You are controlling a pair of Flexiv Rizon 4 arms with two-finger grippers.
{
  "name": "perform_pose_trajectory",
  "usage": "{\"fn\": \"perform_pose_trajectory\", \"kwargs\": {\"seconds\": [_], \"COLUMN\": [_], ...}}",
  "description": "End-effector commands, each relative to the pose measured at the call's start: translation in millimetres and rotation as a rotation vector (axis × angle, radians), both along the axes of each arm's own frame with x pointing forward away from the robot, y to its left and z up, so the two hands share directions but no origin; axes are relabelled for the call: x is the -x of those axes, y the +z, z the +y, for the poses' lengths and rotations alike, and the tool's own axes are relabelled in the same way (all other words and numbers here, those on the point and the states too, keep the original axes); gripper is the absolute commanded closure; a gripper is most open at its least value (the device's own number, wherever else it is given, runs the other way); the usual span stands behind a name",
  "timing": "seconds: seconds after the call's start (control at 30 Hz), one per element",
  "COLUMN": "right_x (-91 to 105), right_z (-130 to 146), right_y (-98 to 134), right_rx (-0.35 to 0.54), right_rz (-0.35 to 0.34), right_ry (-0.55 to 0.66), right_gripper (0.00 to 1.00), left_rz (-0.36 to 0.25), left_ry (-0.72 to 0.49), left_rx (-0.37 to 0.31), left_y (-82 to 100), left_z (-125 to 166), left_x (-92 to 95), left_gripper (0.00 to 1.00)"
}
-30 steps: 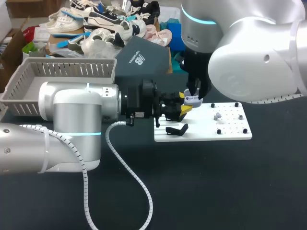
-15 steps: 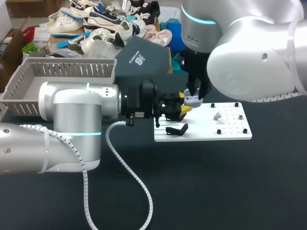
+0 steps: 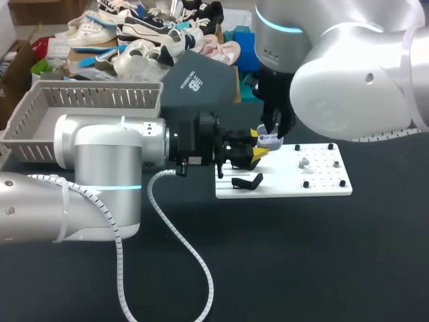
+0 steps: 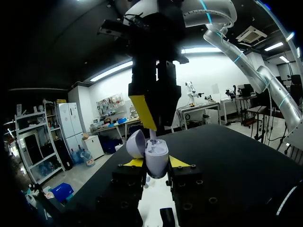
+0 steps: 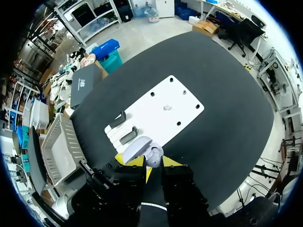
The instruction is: Pick up each earbud case from the left stands, insert the matching earbuds, close the lid, and place the case in the box.
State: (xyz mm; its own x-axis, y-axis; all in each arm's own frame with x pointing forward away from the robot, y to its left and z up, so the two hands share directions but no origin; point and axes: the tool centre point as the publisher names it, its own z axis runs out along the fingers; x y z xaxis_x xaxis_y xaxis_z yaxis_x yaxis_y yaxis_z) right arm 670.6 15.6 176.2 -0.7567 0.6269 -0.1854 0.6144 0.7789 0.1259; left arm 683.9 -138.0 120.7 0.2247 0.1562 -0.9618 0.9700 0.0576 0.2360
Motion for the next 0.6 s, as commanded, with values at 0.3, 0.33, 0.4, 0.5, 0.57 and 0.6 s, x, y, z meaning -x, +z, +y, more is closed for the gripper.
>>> {"fn": "perform_pose_trajectory", "kwargs": {"seconds": [0.3,0.33,0.4,0.5,0.57,0.6], "right_x": [0.8,0.8,0.8,0.4,-0.1,-0.2], "right_z": [1.7,1.6,1.4,1.4,1.5,1.6], "right_y": [-3.9,-4.2,-4.7,-5.6,-6.1,-6.2], "right_rx": [-0.004,-0.004,-0.004,-0.005,-0.006,-0.006], "right_rz": [0.006,0.007,0.008,0.010,0.011,0.011], "right_ry": [-0.003,-0.003,-0.004,-0.005,-0.005,-0.005], "right_gripper": [1.00,1.00,1.00,1.00,1.00,1.00], "left_rz": [-0.003,-0.003,-0.003,-0.003,-0.003,-0.003], "left_ry": [0.003,0.003,0.003,0.003,0.003,0.003], "left_rx": [0.004,0.004,0.004,0.004,0.004,0.004], "left_y": [-0.7,-0.7,-0.7,-0.7,-0.7,-0.7], "left_z": [0.1,0.1,0.1,0.1,0.1,0.1], "left_x": [0.7,0.7,0.7,0.7,0.7,0.7], "left_gripper": [1.00,1.00,1.00,1.00,1.00,1.00]}}
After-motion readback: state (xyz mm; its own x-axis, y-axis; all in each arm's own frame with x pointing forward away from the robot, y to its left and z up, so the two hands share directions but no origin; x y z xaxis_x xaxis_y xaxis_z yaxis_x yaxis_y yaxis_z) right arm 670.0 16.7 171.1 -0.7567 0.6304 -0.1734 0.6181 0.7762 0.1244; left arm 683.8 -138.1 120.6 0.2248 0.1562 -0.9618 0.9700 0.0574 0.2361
